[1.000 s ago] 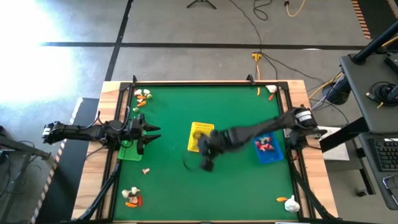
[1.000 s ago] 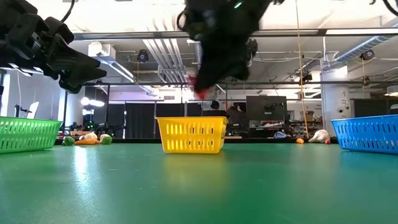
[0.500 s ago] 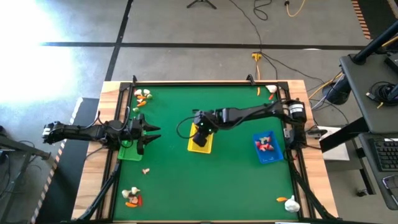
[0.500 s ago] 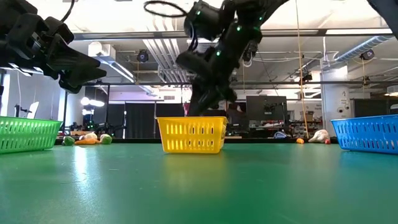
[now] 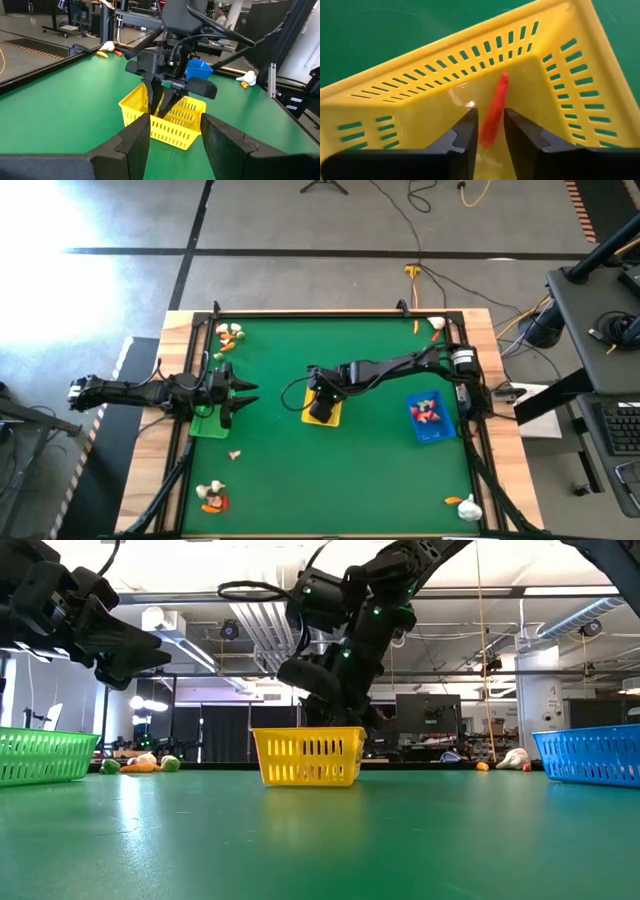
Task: Sort produce into baskets
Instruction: Put the red chili pepper into the yellow bin, then put the yellow chili pepper into the yellow bin
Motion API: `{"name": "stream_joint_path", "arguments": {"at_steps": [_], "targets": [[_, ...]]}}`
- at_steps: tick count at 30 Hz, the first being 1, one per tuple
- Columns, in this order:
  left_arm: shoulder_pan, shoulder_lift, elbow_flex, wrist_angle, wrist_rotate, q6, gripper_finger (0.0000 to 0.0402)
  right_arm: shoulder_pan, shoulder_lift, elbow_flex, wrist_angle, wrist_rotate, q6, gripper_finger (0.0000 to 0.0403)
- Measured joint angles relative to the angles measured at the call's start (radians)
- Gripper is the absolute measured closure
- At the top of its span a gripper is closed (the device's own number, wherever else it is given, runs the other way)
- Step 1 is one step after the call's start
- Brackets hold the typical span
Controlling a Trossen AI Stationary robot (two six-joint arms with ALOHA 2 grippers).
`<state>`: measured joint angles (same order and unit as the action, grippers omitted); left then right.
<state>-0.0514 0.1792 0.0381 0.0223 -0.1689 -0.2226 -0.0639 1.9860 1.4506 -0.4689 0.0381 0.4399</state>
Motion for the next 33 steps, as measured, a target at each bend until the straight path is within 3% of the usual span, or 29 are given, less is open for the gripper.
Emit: {"name": "stream_joint_path", "arguments": {"at_steps": [4,11,19,26,29,33], "targets": [[0.000,0.000,0.000,0.000,0.000,0.000,0.0243,0.000,-0.027,0.012,-0.029,0.014,0.042,0.0284],[0.000,0.002,0.000,0.000,0.000,0.000,0.0243,0.072,-0.136,0.130,-0.277,0.018,0.092,0.0270],[0.000,0.007,0.000,-0.002,0.000,0.000,0.0243,0.382,-0.267,0.139,-0.421,0.025,0.177,0.0282],[0.000,0.009,0.000,-0.001,0.000,0.000,0.0243,0.701,-0.237,0.107,-0.698,0.051,0.533,0.0274],[0.000,0.010,0.000,0.000,0.000,0.000,0.0243,0.807,-0.231,0.061,-0.784,-0.029,0.721,0.0267],[0.000,0.011,0.000,0.000,0.000,0.000,0.0243,0.899,-0.232,-0.023,-0.774,-0.223,0.839,0.0255]]}}
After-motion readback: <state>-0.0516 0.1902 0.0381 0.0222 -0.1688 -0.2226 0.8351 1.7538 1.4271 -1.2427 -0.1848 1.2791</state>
